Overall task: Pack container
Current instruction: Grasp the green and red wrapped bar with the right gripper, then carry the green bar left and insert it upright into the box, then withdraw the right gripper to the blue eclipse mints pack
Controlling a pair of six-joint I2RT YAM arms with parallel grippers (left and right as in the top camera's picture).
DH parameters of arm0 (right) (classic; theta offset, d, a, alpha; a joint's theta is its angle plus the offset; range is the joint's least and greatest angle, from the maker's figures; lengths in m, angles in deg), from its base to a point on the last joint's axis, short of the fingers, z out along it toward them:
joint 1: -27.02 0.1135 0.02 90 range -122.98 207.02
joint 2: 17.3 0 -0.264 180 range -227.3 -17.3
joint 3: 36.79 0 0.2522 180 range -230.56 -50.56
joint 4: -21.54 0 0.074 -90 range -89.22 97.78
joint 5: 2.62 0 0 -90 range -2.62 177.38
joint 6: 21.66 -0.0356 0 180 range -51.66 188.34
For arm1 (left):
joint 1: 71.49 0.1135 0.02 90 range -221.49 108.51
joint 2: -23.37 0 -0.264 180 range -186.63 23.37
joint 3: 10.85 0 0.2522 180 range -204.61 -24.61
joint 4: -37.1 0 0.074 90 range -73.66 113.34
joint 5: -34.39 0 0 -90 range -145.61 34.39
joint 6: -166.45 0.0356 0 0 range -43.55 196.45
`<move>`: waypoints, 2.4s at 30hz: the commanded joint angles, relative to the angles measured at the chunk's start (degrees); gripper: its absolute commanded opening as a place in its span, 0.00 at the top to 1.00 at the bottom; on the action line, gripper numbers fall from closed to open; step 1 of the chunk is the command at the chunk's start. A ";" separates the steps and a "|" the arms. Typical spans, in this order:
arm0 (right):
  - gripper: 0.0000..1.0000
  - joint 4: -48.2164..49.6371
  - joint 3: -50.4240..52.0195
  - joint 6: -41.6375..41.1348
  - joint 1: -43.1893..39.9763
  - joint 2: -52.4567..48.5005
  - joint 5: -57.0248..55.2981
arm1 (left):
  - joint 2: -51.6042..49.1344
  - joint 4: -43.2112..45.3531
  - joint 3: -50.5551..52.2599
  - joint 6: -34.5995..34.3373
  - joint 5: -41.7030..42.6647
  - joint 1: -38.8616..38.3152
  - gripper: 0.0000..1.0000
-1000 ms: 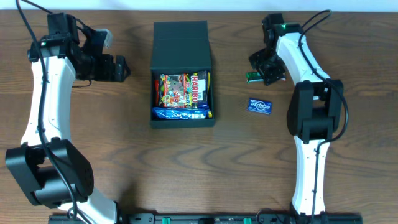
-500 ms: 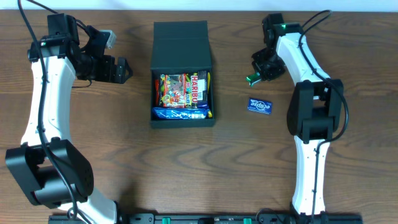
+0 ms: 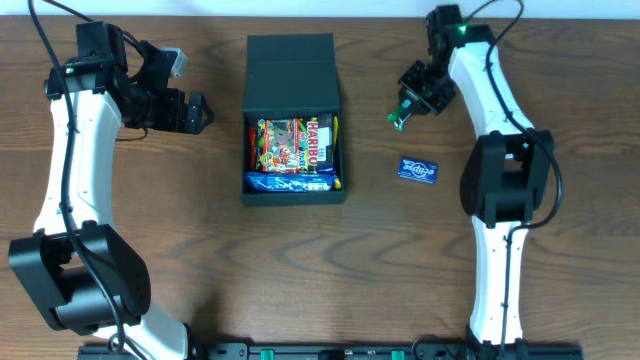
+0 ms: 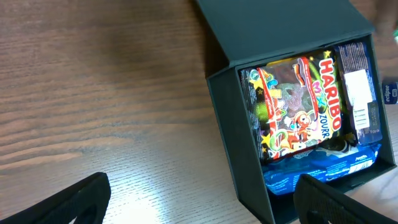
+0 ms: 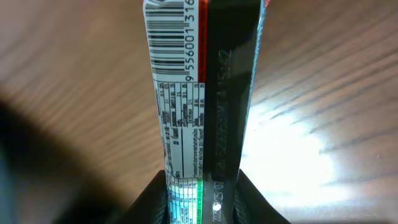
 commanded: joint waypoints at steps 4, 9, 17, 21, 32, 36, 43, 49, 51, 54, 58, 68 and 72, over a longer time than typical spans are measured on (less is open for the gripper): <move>0.82 -10.27 -18.80 17.92 5.92 0.39 2.23 | -0.44 0.26 -0.61 0.79 -0.22 0.13 0.05; 0.75 -16.31 -25.88 23.41 12.85 0.39 1.66 | -0.44 0.33 -0.61 0.79 -0.22 0.13 0.05; 0.76 -22.67 -23.28 23.76 24.44 0.37 -5.53 | -0.44 0.44 -0.61 0.79 -0.22 0.13 0.05; 0.78 -23.43 -20.63 21.70 28.20 0.35 -6.40 | -0.44 0.46 -0.61 0.76 -0.17 0.13 0.05; 0.82 -19.80 -12.20 9.60 30.27 0.37 -6.47 | -0.44 0.46 -0.61 0.59 0.02 0.13 0.05; 0.79 -16.90 -11.96 8.46 30.29 0.35 -7.04 | -0.44 0.44 -0.61 0.57 0.02 0.13 0.04; 0.78 -16.09 -8.26 7.65 30.32 0.35 -6.82 | -0.44 0.46 -0.61 0.57 0.02 0.13 0.05; 0.37 -14.95 -7.23 7.28 30.32 0.37 -6.82 | -0.44 0.57 -0.61 0.57 0.02 0.13 0.05; 0.29 -14.91 -7.34 7.23 30.23 0.37 -6.82 | -0.44 0.61 -0.61 0.57 0.00 0.13 0.05; 0.25 -15.85 -9.66 7.26 29.33 1.05 -6.71 | -0.44 0.61 -0.61 0.57 0.02 0.13 0.05; 0.25 -16.85 -14.12 7.67 28.22 4.00 -7.32 | -0.44 0.63 -0.61 0.57 0.02 0.13 0.04; 0.01 -25.31 -14.36 5.05 22.84 11.30 -26.53 | -0.44 0.63 -0.61 0.55 0.02 0.13 0.05; 0.01 -25.29 -7.58 3.30 19.12 11.30 -27.21 | -0.44 0.61 -0.61 0.55 0.02 0.13 0.05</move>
